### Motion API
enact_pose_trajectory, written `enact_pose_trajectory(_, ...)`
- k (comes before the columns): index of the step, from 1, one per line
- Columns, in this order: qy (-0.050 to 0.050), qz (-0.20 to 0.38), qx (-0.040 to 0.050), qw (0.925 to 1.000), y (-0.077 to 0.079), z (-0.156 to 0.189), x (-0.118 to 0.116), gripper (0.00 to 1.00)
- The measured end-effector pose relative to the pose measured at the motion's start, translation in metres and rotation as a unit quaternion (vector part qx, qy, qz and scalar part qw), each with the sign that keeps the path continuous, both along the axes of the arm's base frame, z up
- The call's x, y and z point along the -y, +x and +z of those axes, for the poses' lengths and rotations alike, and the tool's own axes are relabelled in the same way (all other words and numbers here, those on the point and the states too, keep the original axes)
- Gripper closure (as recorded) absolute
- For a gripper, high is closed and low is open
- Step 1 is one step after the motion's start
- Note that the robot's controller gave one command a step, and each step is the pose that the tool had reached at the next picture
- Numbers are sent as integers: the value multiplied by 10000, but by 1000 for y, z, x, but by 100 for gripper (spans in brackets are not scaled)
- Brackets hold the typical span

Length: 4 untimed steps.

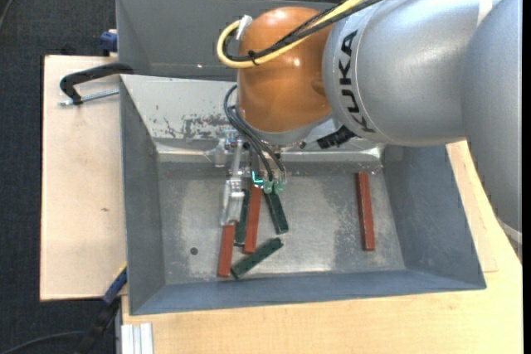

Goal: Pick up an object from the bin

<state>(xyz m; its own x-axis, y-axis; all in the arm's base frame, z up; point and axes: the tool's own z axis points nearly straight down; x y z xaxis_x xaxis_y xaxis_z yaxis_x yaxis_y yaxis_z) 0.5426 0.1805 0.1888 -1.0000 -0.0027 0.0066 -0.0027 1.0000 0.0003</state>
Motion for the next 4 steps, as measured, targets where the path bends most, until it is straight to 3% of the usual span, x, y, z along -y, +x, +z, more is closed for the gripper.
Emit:
enact_pose_trajectory(1,12,1300,41,9915,-42,-119,39,0)
enact_pose_trajectory(2,17,1293,87,9916,-38,-115,38,100)
enact_pose_trajectory(3,12,1293,77,9916,-39,-117,39,0)
enact_pose_trajectory(4,0,2036,70,9790,-3,-118,82,0)
